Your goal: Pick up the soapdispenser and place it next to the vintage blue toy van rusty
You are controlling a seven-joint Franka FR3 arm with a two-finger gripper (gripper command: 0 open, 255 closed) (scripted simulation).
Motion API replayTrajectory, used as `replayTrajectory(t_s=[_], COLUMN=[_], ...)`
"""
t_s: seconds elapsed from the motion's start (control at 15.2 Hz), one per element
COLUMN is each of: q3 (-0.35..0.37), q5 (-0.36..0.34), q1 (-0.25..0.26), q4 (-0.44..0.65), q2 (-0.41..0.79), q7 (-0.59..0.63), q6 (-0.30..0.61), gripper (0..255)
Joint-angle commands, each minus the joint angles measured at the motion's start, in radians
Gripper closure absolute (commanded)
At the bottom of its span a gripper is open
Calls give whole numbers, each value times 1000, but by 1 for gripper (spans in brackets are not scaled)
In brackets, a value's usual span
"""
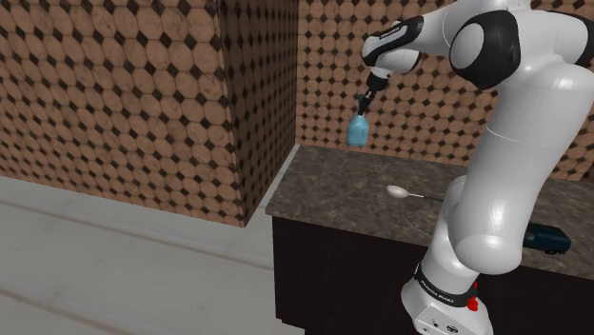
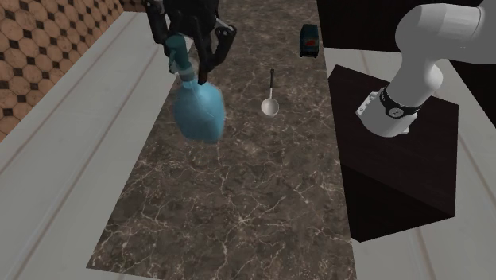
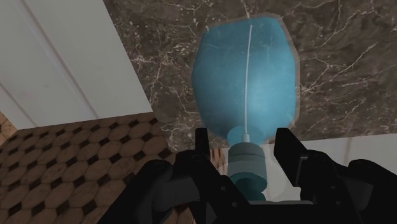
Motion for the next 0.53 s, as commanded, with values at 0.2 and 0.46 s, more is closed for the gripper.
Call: replayTrajectory(t_s=[0.2,0.46], q3=[2,3], q5=[-21,-32], q1=[2,2], q4=[59,109], q2=[-11,-17], q7=[22,36], q6=[-63,-114], gripper=[255,255])
